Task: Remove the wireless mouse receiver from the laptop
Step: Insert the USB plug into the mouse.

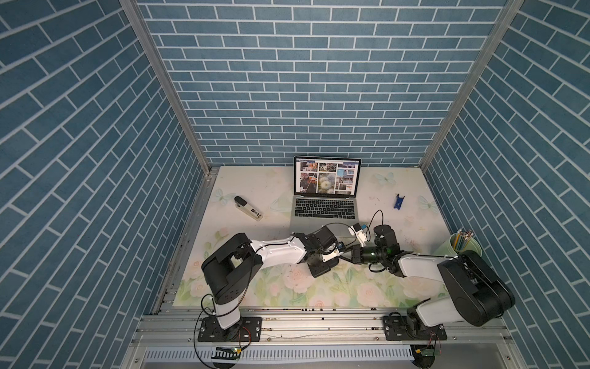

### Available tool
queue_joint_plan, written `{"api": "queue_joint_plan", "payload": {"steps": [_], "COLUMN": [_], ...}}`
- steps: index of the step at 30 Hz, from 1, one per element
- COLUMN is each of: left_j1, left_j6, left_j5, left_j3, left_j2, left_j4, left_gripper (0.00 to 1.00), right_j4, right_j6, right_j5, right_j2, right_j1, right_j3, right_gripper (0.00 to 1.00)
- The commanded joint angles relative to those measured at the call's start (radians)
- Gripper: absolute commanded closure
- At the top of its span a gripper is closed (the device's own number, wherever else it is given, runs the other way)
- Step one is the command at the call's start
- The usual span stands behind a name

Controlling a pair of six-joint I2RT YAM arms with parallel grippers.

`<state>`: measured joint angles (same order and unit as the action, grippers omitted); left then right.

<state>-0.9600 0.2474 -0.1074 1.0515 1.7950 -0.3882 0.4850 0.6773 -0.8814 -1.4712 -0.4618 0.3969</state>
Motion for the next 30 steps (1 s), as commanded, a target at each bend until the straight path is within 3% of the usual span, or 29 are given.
{"api": "queue_joint_plan", "payload": {"steps": [1, 30], "left_j1": [-0.011, -0.01], "left_j6": [0.02, 0.02], "left_j5": [0.018, 0.023], "left_j3": [-0.003, 0.022], "left_j2": [0.05, 0.079], "left_j4": [-0.033, -0.061], "left_gripper": [0.45, 0.45], "right_j4": [0.02, -0.093], "right_j6": [-0.012, -0.087], "right_j5": [-0.03, -0.001], "right_j2": [-0.035, -0.178], "right_j1": [-0.003, -0.022], "right_j3": [0.036, 0.096], "right_gripper": [1.0, 1.0]}}
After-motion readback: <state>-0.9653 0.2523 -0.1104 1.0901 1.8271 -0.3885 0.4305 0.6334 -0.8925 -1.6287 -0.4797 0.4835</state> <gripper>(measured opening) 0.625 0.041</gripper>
